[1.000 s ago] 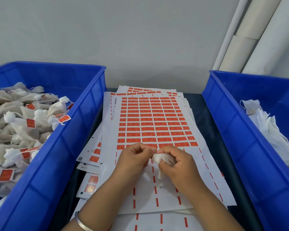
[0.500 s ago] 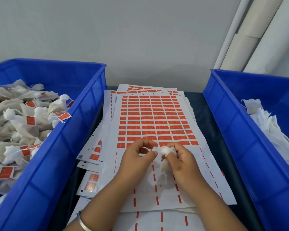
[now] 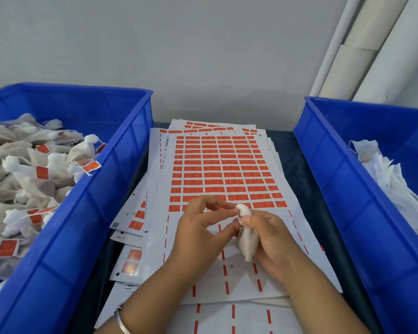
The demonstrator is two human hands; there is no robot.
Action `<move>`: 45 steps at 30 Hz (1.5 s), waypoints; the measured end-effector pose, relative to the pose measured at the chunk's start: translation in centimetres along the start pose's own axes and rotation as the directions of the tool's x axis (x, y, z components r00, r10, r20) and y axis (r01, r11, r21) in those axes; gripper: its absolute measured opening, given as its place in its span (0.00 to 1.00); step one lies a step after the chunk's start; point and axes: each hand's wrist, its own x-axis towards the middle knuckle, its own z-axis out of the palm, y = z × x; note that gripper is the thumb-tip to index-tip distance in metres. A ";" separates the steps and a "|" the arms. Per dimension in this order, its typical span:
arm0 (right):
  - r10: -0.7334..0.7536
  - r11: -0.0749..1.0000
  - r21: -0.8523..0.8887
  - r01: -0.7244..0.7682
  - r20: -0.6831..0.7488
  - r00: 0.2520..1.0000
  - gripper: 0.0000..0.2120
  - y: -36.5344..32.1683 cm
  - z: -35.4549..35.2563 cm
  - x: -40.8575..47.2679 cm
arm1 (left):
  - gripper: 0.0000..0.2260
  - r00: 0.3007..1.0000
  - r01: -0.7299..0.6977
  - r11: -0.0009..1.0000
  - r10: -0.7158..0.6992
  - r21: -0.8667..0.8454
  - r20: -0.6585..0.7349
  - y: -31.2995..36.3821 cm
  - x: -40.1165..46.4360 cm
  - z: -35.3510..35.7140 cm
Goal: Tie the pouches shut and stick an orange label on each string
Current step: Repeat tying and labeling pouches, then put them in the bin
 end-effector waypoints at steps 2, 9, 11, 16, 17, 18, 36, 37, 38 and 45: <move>0.011 1.000 0.029 -0.012 0.041 0.999 0.10 -0.1 0.0 -0.1 | 0.09 1.000 -0.021 1.000 0.021 0.009 0.004 0.1 0.0 -0.1; 0.024 0.994 0.101 -0.032 0.072 0.997 0.11 -0.2 -0.2 -0.1 | 0.14 0.997 -0.078 0.995 0.077 0.057 0.016 -0.1 0.0 -0.2; 0.047 0.994 0.099 -0.052 0.052 0.998 0.09 0.0 -0.2 0.0 | 0.12 0.997 -0.077 0.994 0.079 0.081 -0.012 -0.2 0.1 -0.3; 0.047 0.998 0.051 -0.047 0.014 0.999 0.08 0.1 0.1 -0.1 | 0.08 1.000 -0.025 0.995 0.026 0.099 -0.008 -0.3 0.0 -0.4; 0.046 0.998 0.041 -0.047 0.013 0.999 0.08 0.1 0.1 -0.1 | 0.11 1.000 -0.016 0.996 0.014 0.090 0.025 -0.5 -0.1 -0.4; 0.044 0.998 0.034 -0.045 0.012 0.999 0.09 0.1 0.1 -0.1 | 0.12 0.998 0.002 0.996 -0.007 0.086 0.058 -0.6 0.0 -0.4; 0.025 0.999 0.029 -0.024 -0.013 1.000 0.09 -0.4 0.3 -0.4 | 0.07 0.988 -0.010 1.000 0.008 0.015 0.157 -1.2 0.9 -1.0; 0.028 0.999 0.021 -0.028 -0.014 1.000 0.08 -0.3 0.3 -0.3 | 0.06 0.990 -0.016 1.000 0.014 0.013 0.141 -1.2 0.9 -1.1; 0.028 1.000 0.007 -0.028 -0.012 1.000 0.06 -0.2 0.3 -0.3 | 0.04 0.992 -0.012 1.000 0.011 0.012 0.129 -1.3 0.9 -1.2; 0.004 0.993 -0.114 0.014 0.157 0.988 0.19 -0.2 0.2 -0.3 | 0.10 0.971 0.187 0.982 -0.184 0.004 -0.150 -1.3 1.8 -1.9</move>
